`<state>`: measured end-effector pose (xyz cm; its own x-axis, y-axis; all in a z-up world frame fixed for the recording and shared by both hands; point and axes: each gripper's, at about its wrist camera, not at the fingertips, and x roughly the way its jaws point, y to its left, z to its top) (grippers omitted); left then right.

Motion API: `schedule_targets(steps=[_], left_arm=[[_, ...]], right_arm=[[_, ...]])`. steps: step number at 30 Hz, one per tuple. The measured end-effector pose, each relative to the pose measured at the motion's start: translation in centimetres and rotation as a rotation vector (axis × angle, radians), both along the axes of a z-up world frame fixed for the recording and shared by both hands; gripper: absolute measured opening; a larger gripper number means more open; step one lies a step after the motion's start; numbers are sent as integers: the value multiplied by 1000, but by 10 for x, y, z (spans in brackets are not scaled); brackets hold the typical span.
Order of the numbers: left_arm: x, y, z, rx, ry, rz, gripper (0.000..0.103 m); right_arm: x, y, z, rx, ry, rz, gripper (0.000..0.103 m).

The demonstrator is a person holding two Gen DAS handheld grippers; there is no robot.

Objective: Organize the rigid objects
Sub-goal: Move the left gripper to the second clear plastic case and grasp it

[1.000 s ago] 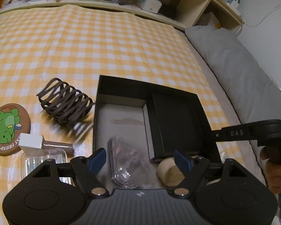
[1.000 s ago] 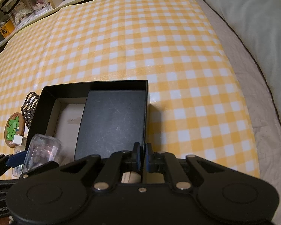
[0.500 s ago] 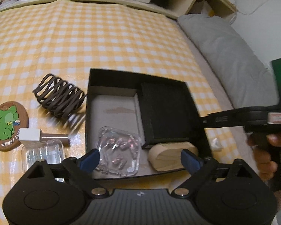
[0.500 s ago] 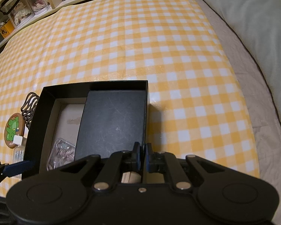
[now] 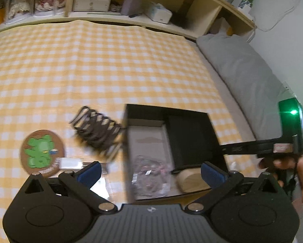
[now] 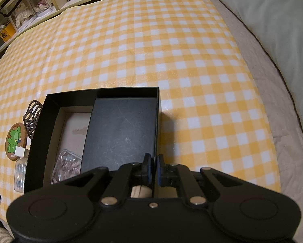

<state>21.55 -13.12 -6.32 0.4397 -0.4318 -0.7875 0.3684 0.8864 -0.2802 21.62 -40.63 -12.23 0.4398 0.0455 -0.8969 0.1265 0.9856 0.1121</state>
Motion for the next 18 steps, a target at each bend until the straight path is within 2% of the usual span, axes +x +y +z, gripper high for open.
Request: schedule_targets(steps=[8, 12, 16, 18], left_arm=[[-2, 44, -34, 66, -6, 41, 103], [-1, 44, -57, 157, -13, 51, 103], [1, 43, -73, 169, -9, 35, 103], [-1, 38, -79, 180, -30, -5, 103]], right_arm=[[0, 1, 0, -2, 0, 0, 7], [1, 1, 0, -1, 0, -1, 7], [1, 1, 1, 1, 0, -1, 8], [1, 2, 1, 0, 0, -1, 8]])
